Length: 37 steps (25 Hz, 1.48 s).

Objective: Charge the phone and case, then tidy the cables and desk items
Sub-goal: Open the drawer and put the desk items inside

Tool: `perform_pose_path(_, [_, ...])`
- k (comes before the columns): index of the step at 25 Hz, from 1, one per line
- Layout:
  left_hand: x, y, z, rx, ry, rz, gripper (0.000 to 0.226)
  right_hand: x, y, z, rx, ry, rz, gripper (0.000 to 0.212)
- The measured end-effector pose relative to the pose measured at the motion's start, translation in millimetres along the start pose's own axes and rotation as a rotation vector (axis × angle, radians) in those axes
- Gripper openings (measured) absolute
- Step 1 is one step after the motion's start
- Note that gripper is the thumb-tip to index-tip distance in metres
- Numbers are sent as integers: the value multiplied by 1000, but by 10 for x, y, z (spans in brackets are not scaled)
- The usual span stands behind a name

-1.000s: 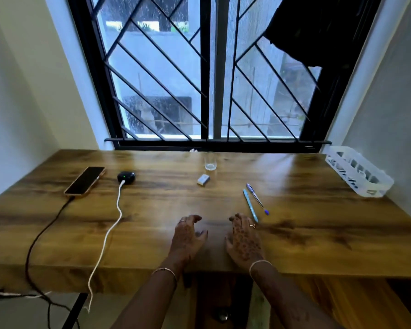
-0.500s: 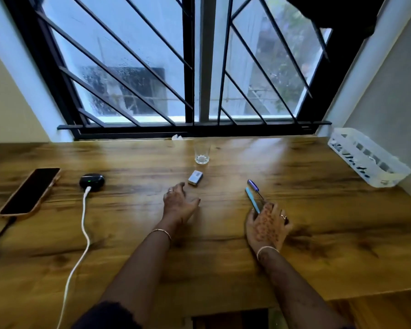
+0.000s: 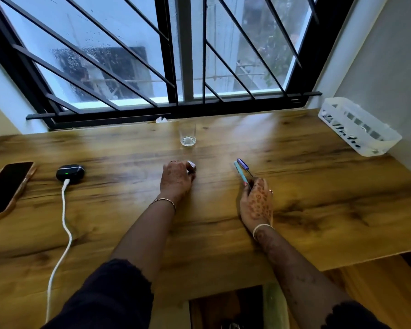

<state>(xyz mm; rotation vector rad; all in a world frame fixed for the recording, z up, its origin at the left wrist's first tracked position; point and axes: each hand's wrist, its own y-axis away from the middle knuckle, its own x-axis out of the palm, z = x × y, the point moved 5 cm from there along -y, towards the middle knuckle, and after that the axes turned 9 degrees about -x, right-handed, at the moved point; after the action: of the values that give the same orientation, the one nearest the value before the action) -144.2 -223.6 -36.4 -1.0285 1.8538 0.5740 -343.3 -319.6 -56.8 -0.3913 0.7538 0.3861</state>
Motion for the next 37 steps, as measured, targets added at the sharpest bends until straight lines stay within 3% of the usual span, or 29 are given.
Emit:
perform_pose_path(2, [-33, 212, -60, -9, 76, 9, 9, -62, 60, -53, -40, -37, -56, 33])
perform_pose_path(9, [-86, 1304, -397, 3, 307, 96, 46, -443, 628, -272, -67, -209, -76, 31])
perform_pose_path(14, [72, 2319, -532, 69, 244, 186, 72, -929, 1282, -668, -43, -296, -53, 28])
perform_pose_path(19, [325, 3142, -657, 36, 222, 225, 54, -1361, 1906, -1244, 44, -189, -69, 24])
perform_pose_path(24, [761, 3606, -790, -50, 74, 306, 54, -1466, 2019, -1708, 156, -156, 153, 21])
perform_pose_path(28, [1119, 3721, -913, -85, -60, 381, 56, -1480, 2020, -1952, 209, -79, 288, 29])
perform_pose_path(31, [1372, 3712, -1061, -8, -191, 422, 41, -1484, 1941, -2081, 247, -30, 311, 31])
perform_pose_path(37, [1662, 3528, -1222, -81, -94, 359, 26, -1286, 1782, -2288, 287, 36, 350, 36])
